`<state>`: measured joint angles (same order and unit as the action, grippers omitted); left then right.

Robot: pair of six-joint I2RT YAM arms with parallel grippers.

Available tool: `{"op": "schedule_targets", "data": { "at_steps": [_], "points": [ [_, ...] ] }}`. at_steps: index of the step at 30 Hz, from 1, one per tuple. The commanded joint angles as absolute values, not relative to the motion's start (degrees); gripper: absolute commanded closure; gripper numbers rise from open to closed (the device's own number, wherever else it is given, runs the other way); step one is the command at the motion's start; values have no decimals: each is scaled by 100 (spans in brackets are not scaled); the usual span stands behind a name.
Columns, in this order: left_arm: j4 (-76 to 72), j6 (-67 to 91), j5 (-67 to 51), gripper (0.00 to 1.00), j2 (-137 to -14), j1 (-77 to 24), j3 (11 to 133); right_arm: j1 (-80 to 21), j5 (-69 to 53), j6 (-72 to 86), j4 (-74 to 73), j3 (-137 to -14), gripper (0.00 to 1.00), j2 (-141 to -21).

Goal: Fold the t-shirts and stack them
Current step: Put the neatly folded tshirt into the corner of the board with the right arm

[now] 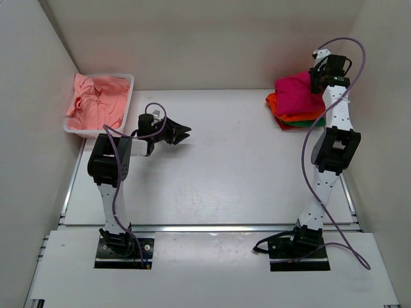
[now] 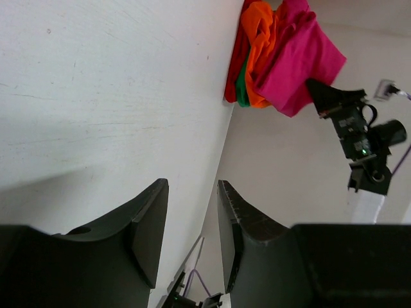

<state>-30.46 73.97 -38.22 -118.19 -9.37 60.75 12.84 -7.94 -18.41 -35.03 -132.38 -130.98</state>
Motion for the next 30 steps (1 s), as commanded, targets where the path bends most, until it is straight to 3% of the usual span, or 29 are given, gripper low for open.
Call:
{"op": "schedule_targets", "data": {
  "at_steps": [1, 7, 15, 18, 19, 20, 21, 27, 30],
  "points": [
    [-3181, 7330, -3911, 52, -11303, -923, 5960, 1248, -371, -2065, -3199, -13649, 99, -13604],
    [-3217, 7357, -3902, 52, -11215, -914, 5871, 1301, -9, -1776, -3121, -13702, 99, -14036],
    [-3156, 7409, -3823, 50, -11049, -1081, 5888, 1266, 807, -1749, -2786, -13816, 68, -13730],
    [-2858, 7366, -3736, 49, -10882, -1151, 5941, 1178, 1080, -1636, -2943, -13720, 39, -13239],
    [-2613, 7270, -3744, 48, -10837, -1134, 5976, 1117, 1046, -1513, -2988, -13607, 2, -13080],
    [-2323, 7208, -3631, 28, -10724, -1134, 6020, 1125, 959, -1399, -3058, -13414, 1, -12826],
    [-2146, 7042, -3534, 2, -10523, -1142, 6108, 1125, 819, -1189, -3128, -13334, 1, -12501],
    [347, 5620, -3173, 1, -10046, -1020, 6897, 362, 1529, -309, -2760, -10813, 1, -10033],
    [2699, 4511, -2945, 1, -10063, -949, 7547, 45, 1134, 734, -2926, -9454, 1, -8987]
  ]
}}
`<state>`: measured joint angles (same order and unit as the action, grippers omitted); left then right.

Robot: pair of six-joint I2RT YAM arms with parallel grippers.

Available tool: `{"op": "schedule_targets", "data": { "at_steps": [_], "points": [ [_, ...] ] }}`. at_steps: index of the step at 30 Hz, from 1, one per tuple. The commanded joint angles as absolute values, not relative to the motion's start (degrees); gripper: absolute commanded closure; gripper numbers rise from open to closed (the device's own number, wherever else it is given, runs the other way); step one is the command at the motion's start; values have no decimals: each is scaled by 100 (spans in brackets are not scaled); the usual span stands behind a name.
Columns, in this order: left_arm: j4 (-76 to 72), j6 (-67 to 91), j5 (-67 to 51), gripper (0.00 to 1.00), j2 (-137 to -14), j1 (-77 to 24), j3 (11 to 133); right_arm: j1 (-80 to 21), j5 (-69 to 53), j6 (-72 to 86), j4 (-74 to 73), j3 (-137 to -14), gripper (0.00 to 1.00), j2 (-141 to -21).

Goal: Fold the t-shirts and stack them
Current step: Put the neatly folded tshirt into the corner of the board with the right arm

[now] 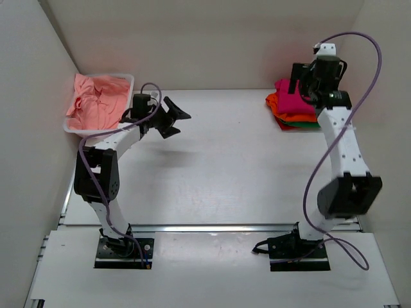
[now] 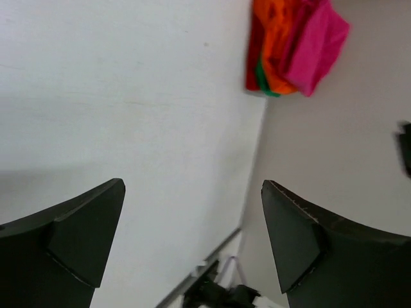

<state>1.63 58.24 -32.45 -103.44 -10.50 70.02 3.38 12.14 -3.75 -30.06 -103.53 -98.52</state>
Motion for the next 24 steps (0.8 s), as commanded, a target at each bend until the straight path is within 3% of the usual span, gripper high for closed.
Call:
{"op": "schedule_targets", "data": {
  "at_steps": [1, 3, 6, 11, 16, 20, 24],
  "points": [
    [3081, 4056, -2788, 1, -10107, -941, 7776, -121, 1038, 851, -3014, -9205, 1, -8617],
    [4493, 3403, -2261, 2, -10168, -1019, 8120, -491, 1072, 1151, -3373, -8571, 0, -8133],
    [5465, 2620, -1635, 1, -10187, -1125, 8420, -905, 766, 1520, -3989, -7833, 1, -7613],
    [5284, 2364, -2047, 1, -9529, -1072, 7534, -1152, 685, 1512, -4561, -7102, 1, -6725],
    [4958, 2312, -2136, 1, -9115, -1177, 7198, -597, 228, 1240, -4702, -7163, 1, -6530],
    [5527, 1583, -1548, 1, -9245, -1607, 7697, -870, 430, 949, -4790, -7497, 1, -6706],
    [5967, 1476, -1003, 1, -9509, -1328, 8190, -1160, 493, 1028, -4922, -7551, 1, -6663]
  ]
}}
